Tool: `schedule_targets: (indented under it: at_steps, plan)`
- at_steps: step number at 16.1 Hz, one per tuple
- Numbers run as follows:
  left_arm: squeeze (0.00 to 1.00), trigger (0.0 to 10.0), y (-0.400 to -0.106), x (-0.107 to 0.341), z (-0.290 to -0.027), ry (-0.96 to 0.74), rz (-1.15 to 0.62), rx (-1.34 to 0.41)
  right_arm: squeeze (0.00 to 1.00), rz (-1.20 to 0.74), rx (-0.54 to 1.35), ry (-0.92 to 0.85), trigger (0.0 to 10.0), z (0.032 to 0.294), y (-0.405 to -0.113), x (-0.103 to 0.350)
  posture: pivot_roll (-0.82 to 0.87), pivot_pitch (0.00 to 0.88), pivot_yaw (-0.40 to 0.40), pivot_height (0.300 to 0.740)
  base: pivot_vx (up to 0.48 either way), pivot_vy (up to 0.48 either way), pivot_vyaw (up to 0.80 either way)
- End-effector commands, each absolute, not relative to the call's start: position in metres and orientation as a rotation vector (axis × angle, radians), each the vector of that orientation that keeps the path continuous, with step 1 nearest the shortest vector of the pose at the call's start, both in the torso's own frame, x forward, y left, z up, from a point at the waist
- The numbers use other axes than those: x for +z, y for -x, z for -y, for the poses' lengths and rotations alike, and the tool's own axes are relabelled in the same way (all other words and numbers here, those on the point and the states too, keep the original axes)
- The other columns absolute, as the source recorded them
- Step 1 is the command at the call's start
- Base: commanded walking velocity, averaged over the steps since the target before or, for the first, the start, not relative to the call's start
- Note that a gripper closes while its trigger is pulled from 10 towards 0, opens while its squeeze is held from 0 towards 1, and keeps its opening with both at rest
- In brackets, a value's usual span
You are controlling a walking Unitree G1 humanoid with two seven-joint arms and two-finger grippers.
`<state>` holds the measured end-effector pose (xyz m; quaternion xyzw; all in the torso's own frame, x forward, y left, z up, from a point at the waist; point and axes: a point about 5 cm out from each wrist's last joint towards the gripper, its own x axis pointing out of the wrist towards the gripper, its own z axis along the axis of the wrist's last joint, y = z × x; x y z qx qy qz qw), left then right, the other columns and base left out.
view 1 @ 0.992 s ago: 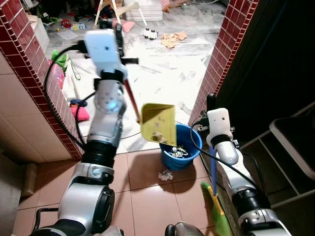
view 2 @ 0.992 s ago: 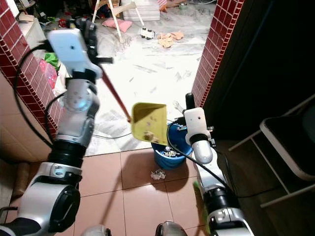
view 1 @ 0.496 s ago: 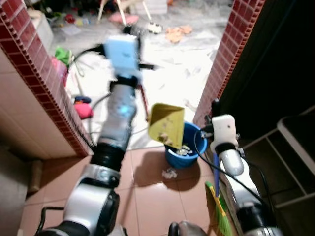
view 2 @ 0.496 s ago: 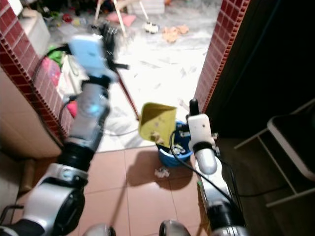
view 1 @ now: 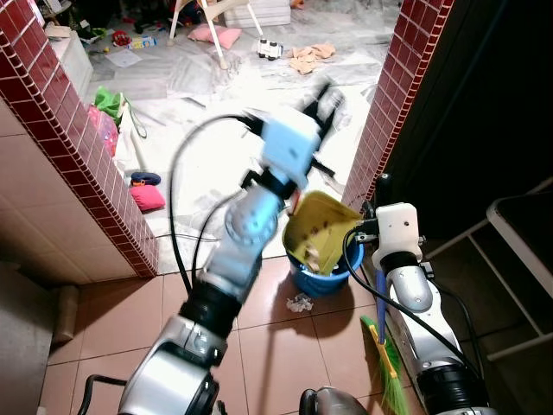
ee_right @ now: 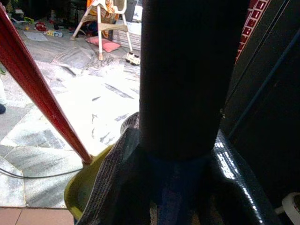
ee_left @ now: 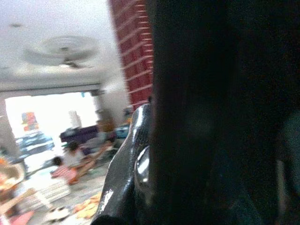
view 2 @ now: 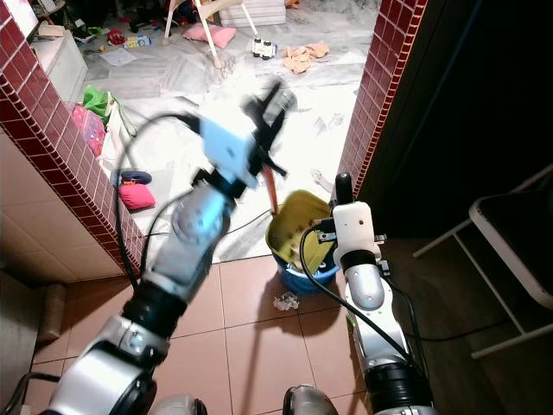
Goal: Sweep floor
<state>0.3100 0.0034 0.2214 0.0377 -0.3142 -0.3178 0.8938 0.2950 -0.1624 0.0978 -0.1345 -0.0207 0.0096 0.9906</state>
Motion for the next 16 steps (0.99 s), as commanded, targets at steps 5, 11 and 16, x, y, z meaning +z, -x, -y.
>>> schedule_targets:
  at_steps: [5,11,16]
  plan:
    - [0.0,10.0,-0.277,0.205,0.014,-0.316,0.752,-0.996,0.0,0.124,0.028,0.254,10.0,0.16,-0.305,0.115,-0.08,0.052,0.013,0.74,0.0,0.0,0.0]
    - [0.0,10.0,-0.294,0.231,0.0,-0.349,0.861,-0.829,0.0,0.17,0.038,0.255,10.0,0.157,-0.311,0.124,-0.09,0.04,-0.009,0.74,0.0,0.0,0.0]
    - [0.0,10.0,-0.305,0.264,-0.011,-0.306,0.938,-0.679,0.0,0.172,0.055,0.252,10.0,0.153,-0.315,0.124,-0.09,0.034,-0.024,0.74,0.0,0.0,0.0]
